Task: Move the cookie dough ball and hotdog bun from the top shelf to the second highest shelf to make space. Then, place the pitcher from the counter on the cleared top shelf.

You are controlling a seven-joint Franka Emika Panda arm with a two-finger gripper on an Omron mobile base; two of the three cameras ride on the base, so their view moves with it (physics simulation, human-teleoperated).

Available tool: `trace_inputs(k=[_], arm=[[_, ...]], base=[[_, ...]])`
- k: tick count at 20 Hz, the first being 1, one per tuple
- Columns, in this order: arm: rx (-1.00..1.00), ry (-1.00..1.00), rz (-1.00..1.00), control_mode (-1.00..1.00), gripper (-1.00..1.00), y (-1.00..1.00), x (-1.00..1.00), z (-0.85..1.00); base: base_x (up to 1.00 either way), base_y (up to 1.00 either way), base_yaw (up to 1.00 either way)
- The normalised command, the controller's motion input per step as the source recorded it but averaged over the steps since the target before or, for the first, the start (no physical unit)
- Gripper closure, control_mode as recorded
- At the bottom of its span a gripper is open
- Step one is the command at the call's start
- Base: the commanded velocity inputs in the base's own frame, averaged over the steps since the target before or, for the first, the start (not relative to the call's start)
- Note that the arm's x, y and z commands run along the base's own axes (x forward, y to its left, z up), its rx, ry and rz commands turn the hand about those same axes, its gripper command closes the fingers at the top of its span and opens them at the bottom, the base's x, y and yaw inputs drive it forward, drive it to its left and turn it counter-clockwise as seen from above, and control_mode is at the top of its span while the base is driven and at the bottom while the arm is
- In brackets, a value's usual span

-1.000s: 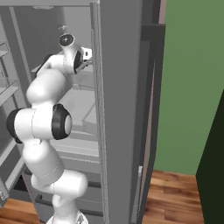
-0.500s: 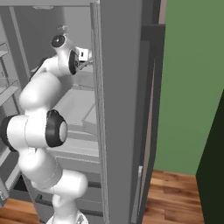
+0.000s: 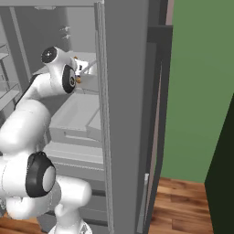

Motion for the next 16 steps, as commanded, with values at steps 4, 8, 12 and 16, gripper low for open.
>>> trace_inputs(k=[4,8,12,16], arm=[[0.00,0.16,0.00,-1.00,1.00,-0.08,-1.00,-0.02],[0.00,0.22,0.00,-1.00,1.00,0.00,-1.00,-0.22],[-0.01,0.24,0.00,-1.00,1.00,0.00,-0.99,-0.52],[0.00,0.19,0.00,-1.00,1.00,0.00,-0.66,-0.76]], base=[[0.00,0.00,0.00],[0.00,0.00,0.00],[0.00,0.00,0.00],[0.00,0.00,0.00]])
